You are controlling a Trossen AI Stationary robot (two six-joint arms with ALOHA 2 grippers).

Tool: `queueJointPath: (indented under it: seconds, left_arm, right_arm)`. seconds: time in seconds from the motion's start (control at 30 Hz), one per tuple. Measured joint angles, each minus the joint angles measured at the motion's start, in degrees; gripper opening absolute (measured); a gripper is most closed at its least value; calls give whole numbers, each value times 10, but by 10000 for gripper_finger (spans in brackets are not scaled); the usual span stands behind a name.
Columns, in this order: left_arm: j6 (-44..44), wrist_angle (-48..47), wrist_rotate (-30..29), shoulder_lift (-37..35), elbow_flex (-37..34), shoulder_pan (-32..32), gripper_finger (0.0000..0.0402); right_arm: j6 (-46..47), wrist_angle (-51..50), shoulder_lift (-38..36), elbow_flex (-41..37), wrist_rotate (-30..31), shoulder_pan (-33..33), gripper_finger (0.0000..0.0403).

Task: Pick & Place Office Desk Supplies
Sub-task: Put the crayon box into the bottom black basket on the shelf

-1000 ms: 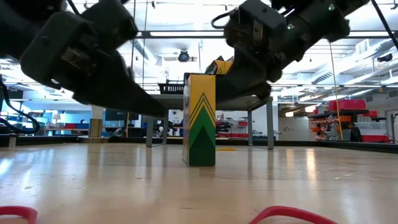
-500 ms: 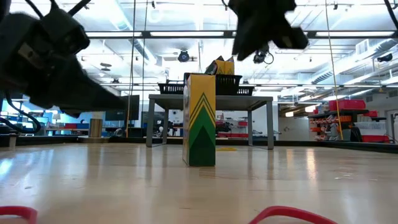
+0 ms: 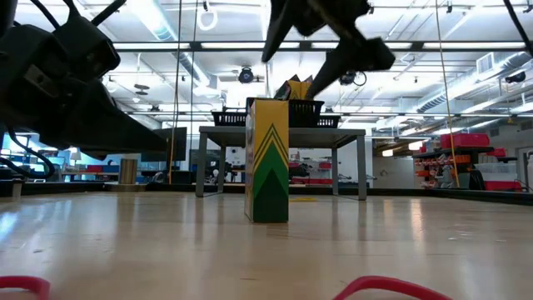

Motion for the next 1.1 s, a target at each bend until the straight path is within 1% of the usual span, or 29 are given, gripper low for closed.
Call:
queueJointPath:
  seconds: [0.1, 0.3, 0.4, 0.47, 0.57, 0.67, 0.8, 0.93, 1.1]
  left_arm:
    - [0, 1, 11, 0, 0, 0, 21]
    - [0, 3, 56, 0, 1, 0, 21]
    - [4, 4, 74, 0, 3, 0, 20]
    - [28, 22, 73, 0, 3, 3, 21]
    - [32, 70, 66, -1, 3, 8, 22]
    - [31, 91, 67, -1, 3, 13, 22]
    - [28, 121, 68, -1, 3, 20, 21]
    - [28, 125, 66, -1, 3, 27, 21]
    - [23, 125, 67, -1, 3, 27, 21]
  right_arm:
    - [10, 17, 20, 0, -6, 0, 316]
    - [17, 76, 63, 0, -31, 0, 318]
    - [16, 73, 80, 0, -39, 0, 318]
    - [16, 74, 88, 0, -42, 0, 318]
    - [16, 76, 89, 0, -42, 0, 315]
    - [16, 70, 91, -1, -45, 0, 300]
    - [16, 70, 91, -1, -45, 0, 266]
    - [7, 67, 91, -1, -45, 0, 235]
    - [-8, 51, 91, -1, -45, -2, 218]
